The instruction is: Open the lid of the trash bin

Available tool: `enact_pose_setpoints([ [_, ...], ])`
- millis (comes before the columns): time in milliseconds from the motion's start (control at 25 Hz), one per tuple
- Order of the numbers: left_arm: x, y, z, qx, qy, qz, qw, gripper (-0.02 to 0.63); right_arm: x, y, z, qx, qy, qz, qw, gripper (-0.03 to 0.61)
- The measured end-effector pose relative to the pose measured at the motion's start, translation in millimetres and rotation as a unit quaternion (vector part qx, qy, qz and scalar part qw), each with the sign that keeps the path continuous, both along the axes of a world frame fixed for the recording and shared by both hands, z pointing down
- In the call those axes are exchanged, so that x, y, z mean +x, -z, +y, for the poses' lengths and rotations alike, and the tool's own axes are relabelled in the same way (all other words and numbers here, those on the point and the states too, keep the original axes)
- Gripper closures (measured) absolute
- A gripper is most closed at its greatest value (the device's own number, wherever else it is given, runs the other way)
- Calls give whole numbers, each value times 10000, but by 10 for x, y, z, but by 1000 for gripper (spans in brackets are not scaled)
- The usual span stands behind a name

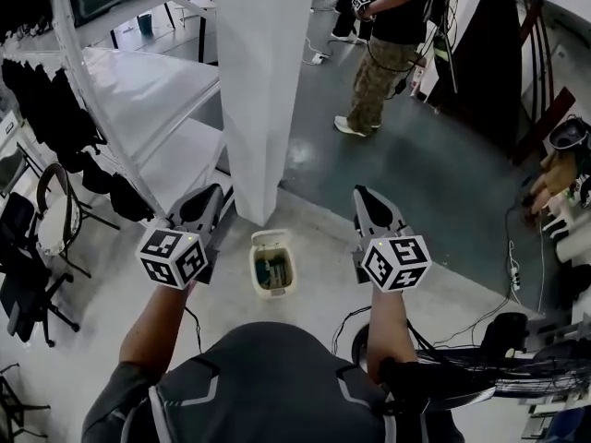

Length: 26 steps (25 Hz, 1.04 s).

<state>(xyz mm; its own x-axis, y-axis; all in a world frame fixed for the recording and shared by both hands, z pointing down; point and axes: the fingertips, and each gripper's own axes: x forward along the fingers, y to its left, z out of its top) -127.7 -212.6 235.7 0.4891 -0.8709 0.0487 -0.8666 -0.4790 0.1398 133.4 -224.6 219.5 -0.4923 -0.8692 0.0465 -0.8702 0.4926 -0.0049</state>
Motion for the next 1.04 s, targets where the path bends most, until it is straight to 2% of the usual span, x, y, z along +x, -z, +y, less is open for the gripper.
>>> enact_pose_setpoints([
  [200,14,179,51,233,-7,-127,9996,606,-21,51,33,4,37,84,10000,552],
  [440,41,123,82,191,89,-217,9995,606,-29,47,63,-4,49,122,9999,552],
  [1040,-10,178,109,330,224,-81,9992,606,-25,52,50,12,-21,187,9998,552],
])
